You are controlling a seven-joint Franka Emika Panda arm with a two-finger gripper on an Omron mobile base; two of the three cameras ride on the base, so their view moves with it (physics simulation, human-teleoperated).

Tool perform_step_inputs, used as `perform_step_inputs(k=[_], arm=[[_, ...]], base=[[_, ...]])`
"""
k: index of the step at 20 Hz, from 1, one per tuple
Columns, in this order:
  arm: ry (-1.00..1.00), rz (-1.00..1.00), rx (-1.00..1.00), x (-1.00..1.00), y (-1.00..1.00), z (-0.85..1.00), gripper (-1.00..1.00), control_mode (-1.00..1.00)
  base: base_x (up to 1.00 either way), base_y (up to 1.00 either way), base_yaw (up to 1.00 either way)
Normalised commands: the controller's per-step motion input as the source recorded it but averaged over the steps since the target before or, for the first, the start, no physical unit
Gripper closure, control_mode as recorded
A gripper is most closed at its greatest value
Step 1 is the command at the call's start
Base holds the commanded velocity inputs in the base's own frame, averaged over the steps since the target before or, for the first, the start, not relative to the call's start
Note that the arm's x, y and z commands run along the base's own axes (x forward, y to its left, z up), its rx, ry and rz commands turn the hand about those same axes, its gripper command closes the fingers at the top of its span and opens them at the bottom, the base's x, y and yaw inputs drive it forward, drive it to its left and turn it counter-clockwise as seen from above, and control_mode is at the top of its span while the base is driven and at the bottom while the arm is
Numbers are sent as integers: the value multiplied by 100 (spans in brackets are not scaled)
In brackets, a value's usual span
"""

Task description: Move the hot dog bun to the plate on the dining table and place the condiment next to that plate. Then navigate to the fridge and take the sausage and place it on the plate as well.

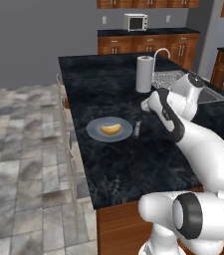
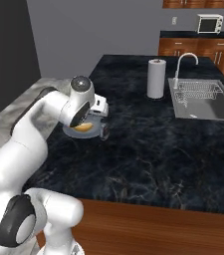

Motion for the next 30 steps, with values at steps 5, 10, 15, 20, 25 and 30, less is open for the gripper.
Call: perform_step_inputs(k=[5, 10, 15, 20, 25, 30], arm=[[14, -21, -10, -21, 0, -16, -100, -100], [2, -1, 0, -24, -3, -22, -100, 100], [0, 0, 0, 0, 0, 0, -100, 100], [0, 0, 0, 0, 0, 0, -100, 100], [0, 0, 0, 0, 0, 0, -100, 100], [0, 0, 0, 0, 0, 0, -100, 100]], base=[[0, 0, 0], [-15, -1, -1], [-77, -36, -49], [-2, -50, -84], [6, -45, -93], [6, -58, -91]])
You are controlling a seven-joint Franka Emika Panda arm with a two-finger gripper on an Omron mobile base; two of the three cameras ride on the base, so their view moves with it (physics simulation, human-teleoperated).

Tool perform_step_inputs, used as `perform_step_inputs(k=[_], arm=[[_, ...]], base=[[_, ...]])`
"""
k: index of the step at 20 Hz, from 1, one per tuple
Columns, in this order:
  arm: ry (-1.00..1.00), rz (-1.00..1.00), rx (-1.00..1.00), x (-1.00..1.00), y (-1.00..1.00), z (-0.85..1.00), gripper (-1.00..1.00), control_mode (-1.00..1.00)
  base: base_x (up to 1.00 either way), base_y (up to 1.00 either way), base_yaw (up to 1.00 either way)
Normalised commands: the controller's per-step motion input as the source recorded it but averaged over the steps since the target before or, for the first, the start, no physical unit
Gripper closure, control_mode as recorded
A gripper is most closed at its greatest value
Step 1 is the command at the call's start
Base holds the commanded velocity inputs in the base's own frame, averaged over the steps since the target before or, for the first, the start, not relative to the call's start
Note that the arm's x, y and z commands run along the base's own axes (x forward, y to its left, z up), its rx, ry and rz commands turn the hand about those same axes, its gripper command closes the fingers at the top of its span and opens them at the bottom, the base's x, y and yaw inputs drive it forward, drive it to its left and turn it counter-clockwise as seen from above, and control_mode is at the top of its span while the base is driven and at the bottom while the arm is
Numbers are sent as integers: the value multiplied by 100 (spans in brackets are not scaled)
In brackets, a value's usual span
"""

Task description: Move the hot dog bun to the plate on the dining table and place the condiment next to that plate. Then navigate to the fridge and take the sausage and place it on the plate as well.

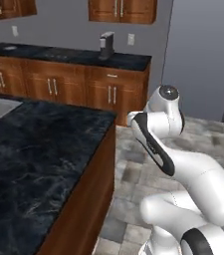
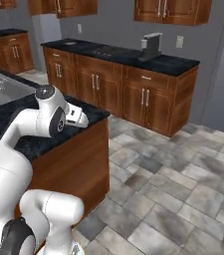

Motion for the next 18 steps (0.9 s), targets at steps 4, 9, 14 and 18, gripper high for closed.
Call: perform_step_inputs(k=[4, 9, 14, 18], arm=[[0, 0, 0, 0, 0, 0, -100, 100], [0, 0, 0, 0, 0, 0, -100, 100], [0, 0, 0, 0, 0, 0, -100, 100], [0, 0, 0, 0, 0, 0, -100, 100]], base=[[4, -63, -90], [18, -39, -89], [85, 30, -73], [100, 76, -63]])
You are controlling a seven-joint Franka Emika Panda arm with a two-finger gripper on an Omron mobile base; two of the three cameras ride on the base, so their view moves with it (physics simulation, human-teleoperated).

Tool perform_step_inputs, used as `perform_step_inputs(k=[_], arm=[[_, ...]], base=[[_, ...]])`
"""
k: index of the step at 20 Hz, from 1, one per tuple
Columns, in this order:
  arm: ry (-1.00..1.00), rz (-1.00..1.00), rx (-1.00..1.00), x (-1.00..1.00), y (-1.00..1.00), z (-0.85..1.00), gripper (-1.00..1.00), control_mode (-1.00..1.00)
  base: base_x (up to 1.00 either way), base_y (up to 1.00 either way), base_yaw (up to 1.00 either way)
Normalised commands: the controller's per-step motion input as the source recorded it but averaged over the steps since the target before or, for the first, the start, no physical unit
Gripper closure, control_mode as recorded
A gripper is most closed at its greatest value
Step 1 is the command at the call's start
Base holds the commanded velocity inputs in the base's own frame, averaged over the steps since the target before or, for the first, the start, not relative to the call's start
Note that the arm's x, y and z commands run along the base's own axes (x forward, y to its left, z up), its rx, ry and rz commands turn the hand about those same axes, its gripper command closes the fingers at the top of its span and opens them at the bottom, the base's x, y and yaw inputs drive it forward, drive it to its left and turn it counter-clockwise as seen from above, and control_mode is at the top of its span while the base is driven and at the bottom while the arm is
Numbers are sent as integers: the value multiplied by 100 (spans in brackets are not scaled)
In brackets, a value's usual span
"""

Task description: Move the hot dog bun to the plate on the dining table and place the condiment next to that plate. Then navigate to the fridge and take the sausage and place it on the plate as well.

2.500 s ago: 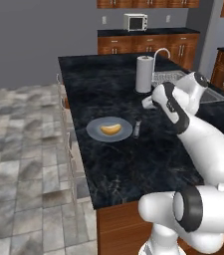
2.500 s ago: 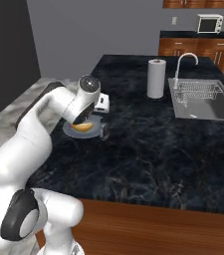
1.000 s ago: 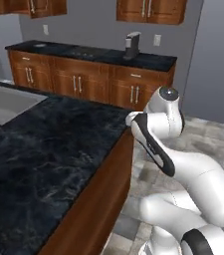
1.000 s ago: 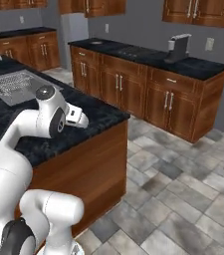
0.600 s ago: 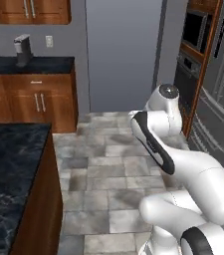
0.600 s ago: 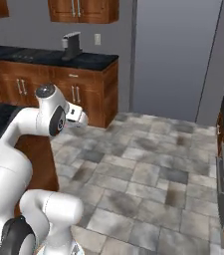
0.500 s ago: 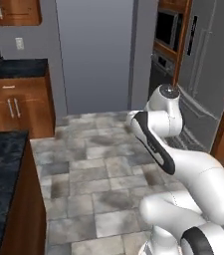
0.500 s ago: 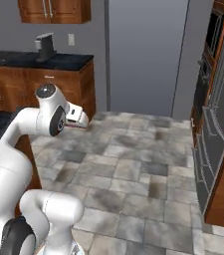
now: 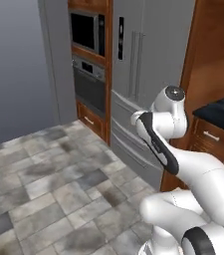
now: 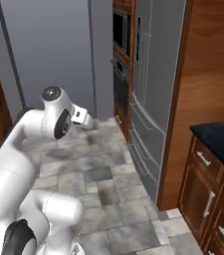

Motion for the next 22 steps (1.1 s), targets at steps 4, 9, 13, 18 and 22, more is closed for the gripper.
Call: perform_step_inputs(k=[4, 9, 13, 18, 22], arm=[[0, 0, 0, 0, 0, 0, -100, 100], [0, 0, 0, 0, 0, 0, -100, 100], [0, 0, 0, 0, 0, 0, -100, 100], [0, 0, 0, 0, 0, 0, -100, 100], [0, 0, 0, 0, 0, 0, -100, 100]], base=[[100, 84, -63], [100, 82, -64], [98, 88, -63], [61, 100, -58], [26, 100, -52]])
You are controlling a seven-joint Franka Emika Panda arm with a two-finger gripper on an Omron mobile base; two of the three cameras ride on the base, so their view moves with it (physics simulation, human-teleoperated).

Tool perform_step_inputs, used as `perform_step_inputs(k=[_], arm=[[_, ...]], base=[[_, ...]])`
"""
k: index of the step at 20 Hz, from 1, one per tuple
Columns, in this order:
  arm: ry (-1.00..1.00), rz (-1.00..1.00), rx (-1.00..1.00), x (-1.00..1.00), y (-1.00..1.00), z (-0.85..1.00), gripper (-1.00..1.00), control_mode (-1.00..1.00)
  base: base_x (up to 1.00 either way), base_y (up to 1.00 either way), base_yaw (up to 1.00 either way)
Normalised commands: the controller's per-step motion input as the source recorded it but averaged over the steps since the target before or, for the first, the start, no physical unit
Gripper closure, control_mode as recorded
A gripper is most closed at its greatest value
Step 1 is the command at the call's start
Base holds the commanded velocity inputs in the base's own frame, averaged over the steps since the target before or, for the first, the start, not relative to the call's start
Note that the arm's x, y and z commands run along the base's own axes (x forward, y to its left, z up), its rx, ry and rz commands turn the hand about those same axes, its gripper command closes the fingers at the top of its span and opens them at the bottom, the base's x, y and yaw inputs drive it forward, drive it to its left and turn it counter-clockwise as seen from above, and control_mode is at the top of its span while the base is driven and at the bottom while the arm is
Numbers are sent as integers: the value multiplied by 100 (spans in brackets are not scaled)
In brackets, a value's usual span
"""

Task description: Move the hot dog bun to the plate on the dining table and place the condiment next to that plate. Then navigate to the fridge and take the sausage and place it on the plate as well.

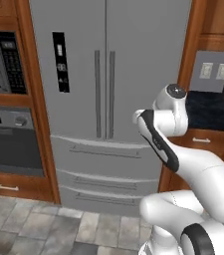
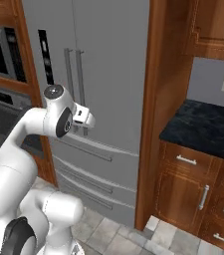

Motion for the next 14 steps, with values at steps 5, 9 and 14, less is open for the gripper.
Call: perform_step_inputs(k=[5, 9, 14], arm=[[0, 0, 0, 0, 0, 0, -100, 100], [0, 0, 0, 0, 0, 0, -100, 100], [0, 0, 0, 0, 0, 0, -100, 100]], base=[[19, 94, -45], [9, 76, -32], [37, 50, -20]])
